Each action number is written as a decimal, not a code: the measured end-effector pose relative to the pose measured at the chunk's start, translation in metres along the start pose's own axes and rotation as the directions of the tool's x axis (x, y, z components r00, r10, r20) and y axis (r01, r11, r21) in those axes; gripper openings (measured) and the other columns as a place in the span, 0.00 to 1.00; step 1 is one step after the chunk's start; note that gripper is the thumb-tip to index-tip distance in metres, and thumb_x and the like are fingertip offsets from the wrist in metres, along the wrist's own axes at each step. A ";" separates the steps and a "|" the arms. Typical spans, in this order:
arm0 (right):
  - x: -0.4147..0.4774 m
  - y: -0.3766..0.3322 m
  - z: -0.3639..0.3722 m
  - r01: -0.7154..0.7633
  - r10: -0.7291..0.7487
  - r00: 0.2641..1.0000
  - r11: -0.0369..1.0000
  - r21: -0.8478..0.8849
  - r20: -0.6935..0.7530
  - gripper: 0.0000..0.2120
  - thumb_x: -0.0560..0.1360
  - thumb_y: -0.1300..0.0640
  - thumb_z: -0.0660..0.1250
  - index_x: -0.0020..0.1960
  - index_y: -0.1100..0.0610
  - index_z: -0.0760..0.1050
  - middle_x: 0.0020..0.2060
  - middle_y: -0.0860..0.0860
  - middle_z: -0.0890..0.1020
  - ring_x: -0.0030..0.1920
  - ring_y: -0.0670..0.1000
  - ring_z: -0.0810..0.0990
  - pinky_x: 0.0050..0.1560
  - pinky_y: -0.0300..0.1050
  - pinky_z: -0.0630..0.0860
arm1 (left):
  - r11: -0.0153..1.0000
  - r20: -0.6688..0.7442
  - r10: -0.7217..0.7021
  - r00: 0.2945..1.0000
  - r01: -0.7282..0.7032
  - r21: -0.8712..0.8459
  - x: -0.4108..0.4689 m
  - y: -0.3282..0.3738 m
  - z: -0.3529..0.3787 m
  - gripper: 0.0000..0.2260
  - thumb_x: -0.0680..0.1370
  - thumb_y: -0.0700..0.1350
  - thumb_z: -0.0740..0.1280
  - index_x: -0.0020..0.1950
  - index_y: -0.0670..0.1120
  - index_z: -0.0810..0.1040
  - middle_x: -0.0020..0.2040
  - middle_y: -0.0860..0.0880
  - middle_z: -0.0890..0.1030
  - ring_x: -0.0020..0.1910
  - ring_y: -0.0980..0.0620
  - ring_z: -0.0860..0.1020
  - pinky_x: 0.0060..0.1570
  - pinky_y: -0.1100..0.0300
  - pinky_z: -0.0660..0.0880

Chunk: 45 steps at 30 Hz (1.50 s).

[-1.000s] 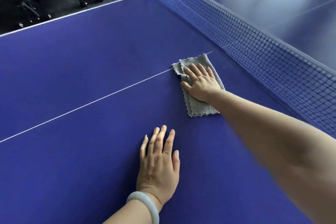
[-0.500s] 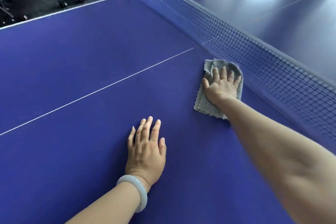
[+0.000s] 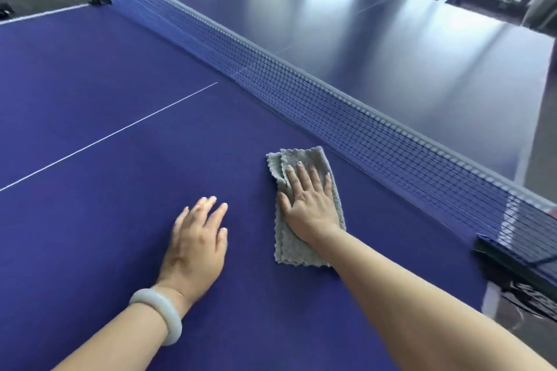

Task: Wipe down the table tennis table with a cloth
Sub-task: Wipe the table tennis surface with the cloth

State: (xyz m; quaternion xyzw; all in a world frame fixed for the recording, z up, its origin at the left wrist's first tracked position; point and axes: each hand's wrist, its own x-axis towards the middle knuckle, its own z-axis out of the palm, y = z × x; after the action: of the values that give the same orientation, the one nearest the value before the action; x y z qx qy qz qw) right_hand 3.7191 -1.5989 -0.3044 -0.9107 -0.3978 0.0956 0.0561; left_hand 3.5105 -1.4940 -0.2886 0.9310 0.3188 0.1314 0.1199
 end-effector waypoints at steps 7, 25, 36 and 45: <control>-0.040 0.122 -0.023 -0.396 0.401 0.915 0.914 0.082 -0.045 0.28 0.84 0.44 0.43 0.81 0.49 0.41 0.81 0.48 0.44 0.80 0.50 0.40 0.79 0.52 0.36 | 0.969 0.243 0.129 0.961 -0.175 0.177 -0.028 0.094 0.055 0.30 0.78 0.56 0.32 0.80 0.50 0.42 0.80 0.48 0.41 0.79 0.47 0.39 0.76 0.43 0.37; -0.147 0.165 -0.011 -0.418 0.426 0.894 0.905 0.085 -0.138 0.30 0.83 0.46 0.46 0.81 0.54 0.42 0.81 0.51 0.42 0.80 0.50 0.38 0.78 0.47 0.34 | 0.980 0.229 0.087 0.970 -0.124 0.153 -0.030 0.098 0.050 0.28 0.80 0.55 0.45 0.80 0.51 0.53 0.81 0.50 0.50 0.80 0.50 0.47 0.77 0.47 0.43; -0.171 0.237 -0.032 -0.009 0.027 0.989 0.993 0.118 -0.148 0.24 0.83 0.55 0.58 0.79 0.51 0.61 0.78 0.48 0.61 0.79 0.48 0.55 0.80 0.46 0.49 | 0.987 0.177 0.103 0.979 -0.122 0.102 -0.030 0.094 0.052 0.25 0.82 0.53 0.54 0.80 0.51 0.57 0.80 0.49 0.54 0.79 0.50 0.50 0.77 0.49 0.43; -0.210 0.126 0.006 -0.086 0.094 0.990 0.993 0.078 -0.102 0.32 0.80 0.41 0.44 0.81 0.50 0.42 0.80 0.45 0.43 0.79 0.45 0.36 0.78 0.46 0.32 | 0.987 0.172 0.104 0.980 -0.123 0.106 -0.028 0.097 0.052 0.25 0.82 0.52 0.54 0.80 0.49 0.57 0.80 0.48 0.55 0.79 0.49 0.51 0.77 0.48 0.44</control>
State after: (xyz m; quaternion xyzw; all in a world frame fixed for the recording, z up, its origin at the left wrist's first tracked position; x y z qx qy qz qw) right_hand 3.6678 -1.8387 -0.3051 -0.9289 -0.3490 0.0644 0.1061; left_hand 3.5605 -1.5932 -0.3120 0.9608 0.2611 0.0415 0.0837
